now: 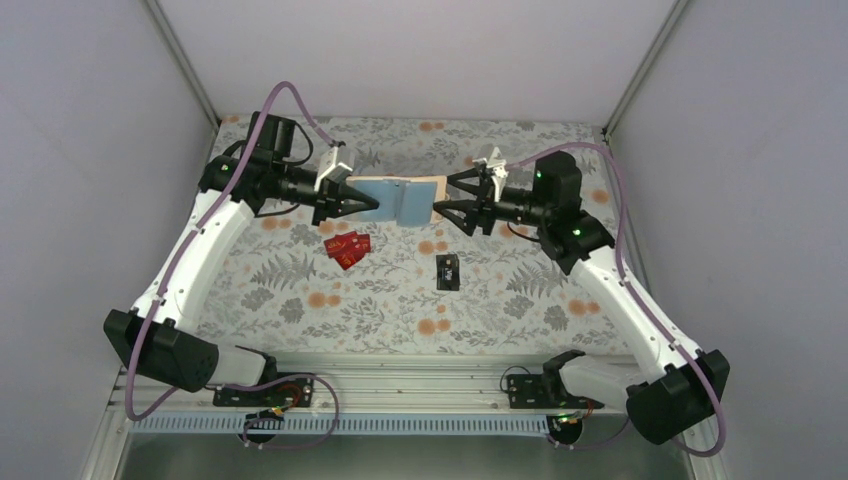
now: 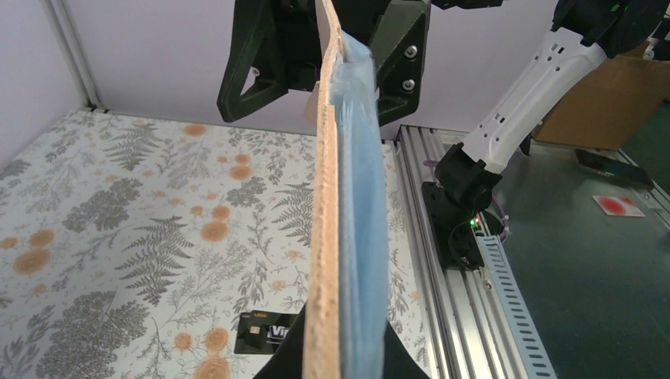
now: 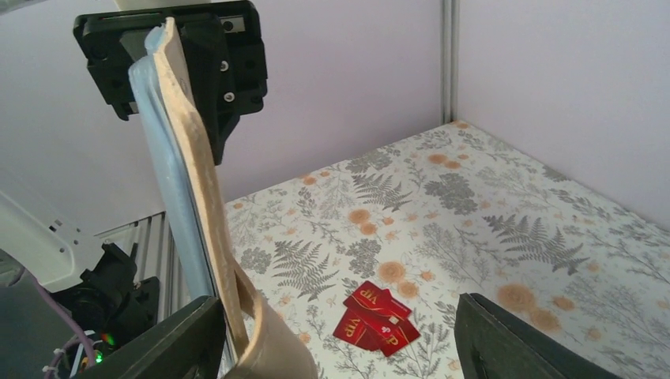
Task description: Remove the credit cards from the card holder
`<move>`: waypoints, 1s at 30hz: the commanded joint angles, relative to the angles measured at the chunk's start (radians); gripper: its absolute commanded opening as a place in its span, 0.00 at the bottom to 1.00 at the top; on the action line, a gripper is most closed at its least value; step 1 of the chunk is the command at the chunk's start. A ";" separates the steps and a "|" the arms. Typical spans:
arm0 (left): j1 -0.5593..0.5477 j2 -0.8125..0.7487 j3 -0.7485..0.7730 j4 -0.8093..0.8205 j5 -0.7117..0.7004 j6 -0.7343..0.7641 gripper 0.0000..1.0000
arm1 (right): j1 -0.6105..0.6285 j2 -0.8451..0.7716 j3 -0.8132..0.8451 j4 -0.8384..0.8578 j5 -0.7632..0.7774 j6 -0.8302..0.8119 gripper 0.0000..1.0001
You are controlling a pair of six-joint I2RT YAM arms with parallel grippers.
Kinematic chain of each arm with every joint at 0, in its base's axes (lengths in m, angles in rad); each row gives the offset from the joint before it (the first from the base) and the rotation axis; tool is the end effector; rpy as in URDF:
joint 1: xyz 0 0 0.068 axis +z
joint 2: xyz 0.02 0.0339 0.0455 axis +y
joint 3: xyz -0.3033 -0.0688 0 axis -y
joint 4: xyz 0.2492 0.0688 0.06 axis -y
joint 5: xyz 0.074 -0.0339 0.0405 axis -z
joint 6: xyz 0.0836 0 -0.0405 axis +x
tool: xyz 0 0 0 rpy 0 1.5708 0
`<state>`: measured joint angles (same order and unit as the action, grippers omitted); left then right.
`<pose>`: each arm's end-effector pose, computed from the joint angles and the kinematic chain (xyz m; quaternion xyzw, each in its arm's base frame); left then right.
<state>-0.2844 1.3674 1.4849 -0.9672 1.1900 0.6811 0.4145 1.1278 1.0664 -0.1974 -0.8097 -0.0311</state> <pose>0.2360 -0.1498 0.4204 0.5349 0.5946 -0.4566 0.3898 0.2225 0.1640 0.3984 -0.3953 0.6573 0.4132 0.4909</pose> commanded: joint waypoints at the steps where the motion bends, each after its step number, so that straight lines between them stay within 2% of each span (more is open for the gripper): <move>1: -0.005 -0.009 0.023 0.007 0.057 0.028 0.02 | 0.053 0.022 0.048 0.054 0.017 0.016 0.73; 13: -0.008 -0.014 0.012 0.032 0.044 -0.003 0.02 | 0.167 0.102 0.107 0.074 0.033 0.006 0.71; 18: -0.008 -0.019 0.006 0.102 -0.057 -0.140 0.02 | 0.167 0.082 0.099 0.043 0.073 -0.003 0.71; 25: -0.007 -0.024 0.002 0.083 -0.036 -0.135 0.02 | 0.152 0.028 0.074 -0.034 0.150 -0.034 0.72; 30: -0.007 -0.022 0.006 0.093 -0.080 -0.163 0.02 | 0.145 0.001 0.070 -0.071 0.183 -0.039 0.75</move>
<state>-0.2909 1.3674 1.4841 -0.9016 1.1160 0.5476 0.5632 1.1645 1.1381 -0.2302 -0.6735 -0.0532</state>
